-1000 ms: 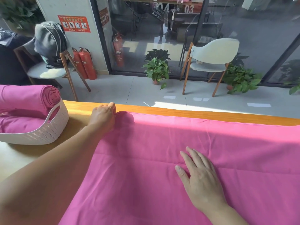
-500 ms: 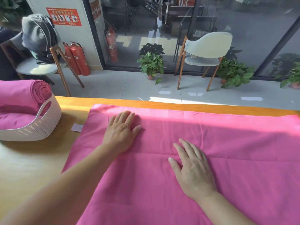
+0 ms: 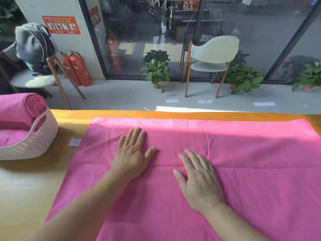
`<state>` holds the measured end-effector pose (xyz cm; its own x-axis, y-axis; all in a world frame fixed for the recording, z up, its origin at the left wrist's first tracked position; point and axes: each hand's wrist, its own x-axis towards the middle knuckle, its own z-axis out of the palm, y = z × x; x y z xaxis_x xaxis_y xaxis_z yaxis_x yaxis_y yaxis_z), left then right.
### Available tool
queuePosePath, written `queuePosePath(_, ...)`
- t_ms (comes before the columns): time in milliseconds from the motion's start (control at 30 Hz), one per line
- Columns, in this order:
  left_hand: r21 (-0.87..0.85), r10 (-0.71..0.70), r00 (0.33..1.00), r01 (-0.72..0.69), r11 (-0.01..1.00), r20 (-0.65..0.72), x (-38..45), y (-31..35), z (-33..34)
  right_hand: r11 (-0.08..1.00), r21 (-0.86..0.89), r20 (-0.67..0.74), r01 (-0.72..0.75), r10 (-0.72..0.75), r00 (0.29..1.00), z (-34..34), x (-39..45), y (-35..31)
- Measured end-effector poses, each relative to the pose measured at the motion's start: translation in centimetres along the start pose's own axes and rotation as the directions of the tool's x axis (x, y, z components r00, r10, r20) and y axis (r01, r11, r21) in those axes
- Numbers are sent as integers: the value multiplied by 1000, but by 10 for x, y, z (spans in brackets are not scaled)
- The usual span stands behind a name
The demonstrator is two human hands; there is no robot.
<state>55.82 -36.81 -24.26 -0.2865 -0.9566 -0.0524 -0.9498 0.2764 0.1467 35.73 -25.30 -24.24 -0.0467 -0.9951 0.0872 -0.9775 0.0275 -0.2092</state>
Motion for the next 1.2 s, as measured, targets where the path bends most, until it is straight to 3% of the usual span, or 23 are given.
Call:
queuePosePath(133,12,-141,990,141,990,-26,13,8,-8,998,61,26,16,-17,1000,1,-1,-1)
queuePosePath(200,-70,-108,983,99,993,-148,6,42,-11,978,209,-1,0,1,1000,-4,5,0)
queuePosePath(267,-168,-28,989,3,986,-147,-11,85,-5,945,325,-23,-40,51,998,-15,19,8)
queuePosePath(367,-85,23,1000,-25,996,-18,-25,112,15,979,197,58,-60,50,997,-25,33,35)
queuePosePath(500,11,12,1000,-12,1000,-4,-25,115,22,999,-15,163,-49,51,985,-34,21,133)
queuePosePath(600,46,-5,1000,4,999,27,-23,119,19,971,-116,130,-208,222,966,-57,19,239)
queuePosePath(667,48,-59,997,57,997,39,-23,128,15,923,-147,147,-355,376,915,-73,20,290)
queuePosePath(733,9,-85,996,85,996,-4,-19,159,12,916,-131,141,-379,396,907,-76,23,302)
queuePosePath(833,-92,96,990,-106,990,-106,-2,246,16,980,17,84,-198,196,977,-73,34,263)
queuePosePath(900,-120,176,982,-183,976,-64,9,298,25,993,84,106,-88,79,991,-69,35,242)
queuePosePath(967,-72,180,984,-179,981,1,16,319,37,997,50,150,-63,55,987,-67,32,255)
queuePosePath(1033,-7,177,984,-176,984,6,17,318,47,996,-15,132,-90,91,987,-66,31,295)
queuePosePath(1200,-14,149,988,-149,989,-35,15,323,47,925,-83,74,-372,378,923,-84,47,378)
